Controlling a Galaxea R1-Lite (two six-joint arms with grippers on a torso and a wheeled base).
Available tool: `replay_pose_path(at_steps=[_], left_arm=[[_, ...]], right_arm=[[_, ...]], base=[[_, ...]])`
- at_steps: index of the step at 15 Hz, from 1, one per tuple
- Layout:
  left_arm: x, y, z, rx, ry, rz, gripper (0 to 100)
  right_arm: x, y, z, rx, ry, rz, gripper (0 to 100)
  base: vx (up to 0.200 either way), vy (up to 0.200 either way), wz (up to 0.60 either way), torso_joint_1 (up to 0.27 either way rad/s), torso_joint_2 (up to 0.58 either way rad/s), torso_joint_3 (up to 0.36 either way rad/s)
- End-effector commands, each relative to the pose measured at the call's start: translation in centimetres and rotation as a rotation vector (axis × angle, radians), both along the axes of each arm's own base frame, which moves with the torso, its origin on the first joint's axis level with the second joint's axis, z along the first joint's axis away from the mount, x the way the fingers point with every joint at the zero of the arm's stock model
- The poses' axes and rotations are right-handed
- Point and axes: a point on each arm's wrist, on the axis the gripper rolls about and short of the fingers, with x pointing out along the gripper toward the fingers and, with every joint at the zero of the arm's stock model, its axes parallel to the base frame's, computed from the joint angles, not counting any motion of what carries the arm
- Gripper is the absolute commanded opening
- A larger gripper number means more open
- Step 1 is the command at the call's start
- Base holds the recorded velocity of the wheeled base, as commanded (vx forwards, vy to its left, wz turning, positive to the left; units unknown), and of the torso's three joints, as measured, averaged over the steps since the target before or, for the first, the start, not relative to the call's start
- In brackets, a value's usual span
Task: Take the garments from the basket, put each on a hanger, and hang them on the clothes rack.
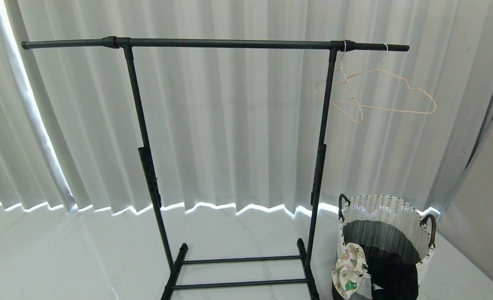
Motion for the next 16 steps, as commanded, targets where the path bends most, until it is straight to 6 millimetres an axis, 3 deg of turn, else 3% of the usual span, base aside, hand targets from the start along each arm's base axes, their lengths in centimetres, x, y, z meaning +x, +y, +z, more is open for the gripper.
replay_pose_path(at_steps=[1,3,10,13,16], left_arm=[[0.01,0.00,0.01,0.001,-0.001,0.000,100],[0.01,0.00,0.01,0.003,-0.001,0.000,100],[0.01,0.00,0.03,-0.002,-0.002,0.000,100],[0.01,0.00,0.01,0.006,-0.001,0.000,100],[0.01,0.00,0.01,-0.001,-0.001,0.000,100]], right_arm=[[0.00,0.00,0.00,0.000,0.000,-0.001,100],[0.00,0.00,0.00,-0.002,0.000,-0.001,100],[0.00,0.00,0.00,0.000,0.000,-0.001,100],[0.00,0.00,0.00,-0.002,0.000,-0.001,100],[0.01,0.00,0.01,-0.011,0.001,0.001,100]], base=[[0.200,0.000,0.00,0.012,0.00,0.007],[0.200,0.000,0.00,0.002,0.00,0.005],[0.000,0.000,0.00,0.000,0.00,0.000],[0.200,0.000,0.00,0.005,0.00,0.002],[0.000,0.000,0.00,0.000,0.00,0.000]])
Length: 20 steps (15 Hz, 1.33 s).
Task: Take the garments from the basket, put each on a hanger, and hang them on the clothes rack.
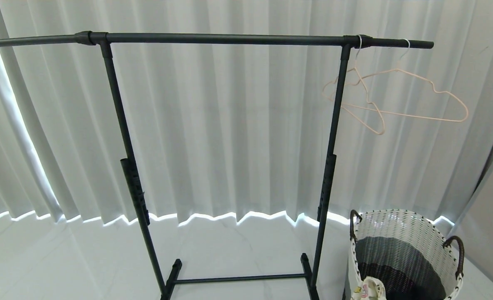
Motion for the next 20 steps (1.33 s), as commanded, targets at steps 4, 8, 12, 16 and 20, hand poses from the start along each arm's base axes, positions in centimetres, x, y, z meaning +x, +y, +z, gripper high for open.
replay_pose_path(at_steps=[4,8,12,16,20], left_arm=[[0.0,0.0,0.0,-0.005,-0.001,0.000,100],[0.0,0.0,0.0,0.014,0.001,0.000,100],[0.0,0.0,0.0,0.012,0.001,0.000,100],[0.0,0.0,0.0,0.000,0.001,0.000,100],[0.0,0.0,0.0,0.001,0.001,0.000,100]], right_arm=[[0.0,0.0,0.0,0.000,0.000,-0.002,100],[-0.7,0.1,4.0,-0.036,-0.124,0.064,100],[3.6,0.2,12.6,-0.367,0.184,0.160,100],[12.1,0.8,13.0,-0.652,0.557,0.328,100],[20.1,1.2,7.1,-0.807,0.859,0.525,100]], base=[[0.000,0.000,0.00,0.000,0.00,0.000],[0.000,0.000,0.00,0.000,0.00,0.000],[0.000,0.000,0.00,0.000,0.00,0.000],[0.000,0.000,0.00,0.000,0.00,0.000],[0.000,0.000,0.00,0.000,0.00,0.000]])
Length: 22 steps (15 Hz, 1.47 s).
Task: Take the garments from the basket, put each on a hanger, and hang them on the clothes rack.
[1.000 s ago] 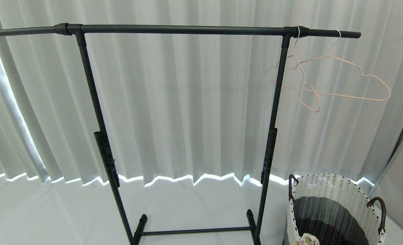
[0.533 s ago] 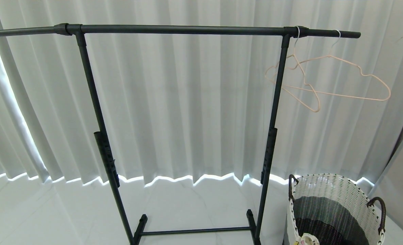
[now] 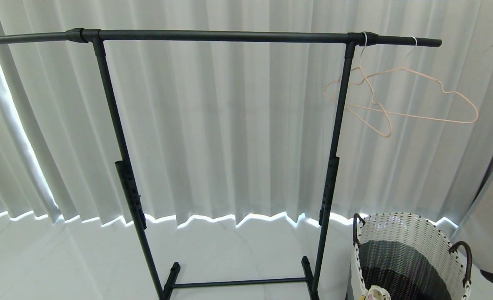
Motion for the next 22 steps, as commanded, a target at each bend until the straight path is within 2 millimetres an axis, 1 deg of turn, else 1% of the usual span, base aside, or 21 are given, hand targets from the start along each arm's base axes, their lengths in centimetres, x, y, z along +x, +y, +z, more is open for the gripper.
replay_pose_path(at_steps=[1,2,3,4,8,9,14,16,17,19,22], left_arm=[[0.0,0.0,0.0,0.001,0.000,0.000,100],[0.0,0.0,0.0,-0.001,0.000,0.000,100],[0.0,0.0,0.0,-0.001,0.000,0.000,100],[0.0,0.0,0.0,-0.002,0.000,0.000,100],[0.0,0.0,0.0,-0.002,0.000,0.000,100],[0.0,0.0,0.0,-0.002,0.000,0.000,100],[0.0,0.0,0.0,-0.002,0.000,0.000,100],[0.0,0.0,0.0,0.001,0.000,0.000,100],[0.0,0.0,0.0,0.002,0.000,0.000,100],[0.0,0.0,0.0,0.002,0.000,0.000,100],[0.0,0.0,0.0,0.002,0.000,0.000,100]], right_arm=[[8.5,0.4,-6.9,-0.153,0.332,0.138,100],[9.4,0.4,-8.8,-0.174,0.352,0.163,100],[9.9,0.5,-10.4,-0.194,0.374,0.191,100],[10.0,0.4,-11.5,-0.208,0.413,0.212,100],[9.2,0.9,-14.3,-0.222,0.548,0.269,100],[9.1,0.9,-15.3,-0.220,0.601,0.273,100],[9.6,0.5,-17.2,-0.219,0.686,0.249,100],[10.3,0.4,-17.8,-0.234,0.666,0.229,100],[11.0,0.2,-18.1,-0.260,0.625,0.198,100],[11.7,-0.2,-18.4,-0.272,0.583,0.166,100],[11.7,-0.2,-18.3,-0.267,0.560,0.167,100]], base=[[0.000,0.000,0.00,0.000,0.00,0.000],[0.000,0.000,0.00,0.000,0.00,0.000],[0.000,0.000,0.00,0.000,0.00,0.000],[0.000,0.000,0.00,0.000,0.00,0.000],[0.000,0.000,0.00,0.000,0.00,0.000],[0.000,0.000,0.00,0.000,0.00,0.000],[0.000,0.000,0.00,0.000,0.00,0.000],[0.000,0.000,0.00,0.000,0.00,0.000],[0.000,0.000,0.00,0.000,0.00,0.000],[0.000,0.000,0.00,0.000,0.00,0.000],[0.000,0.000,0.00,0.000,0.00,0.000]])
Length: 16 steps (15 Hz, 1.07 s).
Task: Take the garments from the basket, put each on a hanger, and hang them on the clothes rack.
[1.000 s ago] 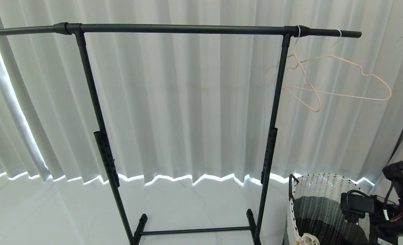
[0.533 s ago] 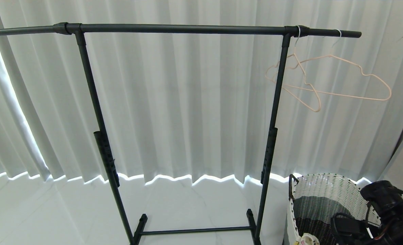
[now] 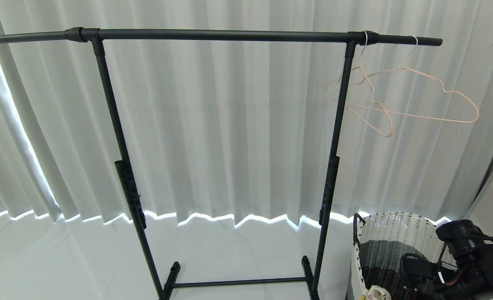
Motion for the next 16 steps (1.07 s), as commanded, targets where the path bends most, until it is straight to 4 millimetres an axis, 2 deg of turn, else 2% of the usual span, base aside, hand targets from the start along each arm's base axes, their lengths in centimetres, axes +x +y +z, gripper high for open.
replay_pose_path(at_steps=[1,10,16], left_arm=[[0.00,0.00,0.00,0.000,0.000,0.000,100],[0.00,0.00,0.00,0.000,0.000,0.000,100],[0.00,0.00,0.00,0.000,0.000,0.000,100]], right_arm=[[0.01,0.02,-0.05,-0.004,0.002,0.001,100],[0.40,0.05,0.20,-0.021,-0.045,-0.013,100],[-0.11,0.19,0.19,-0.002,-0.035,-0.003,100]], base=[[0.000,0.000,0.00,0.000,0.00,0.000],[0.000,0.000,0.00,0.000,0.00,0.000],[0.000,0.000,0.00,-0.004,0.08,0.055]])
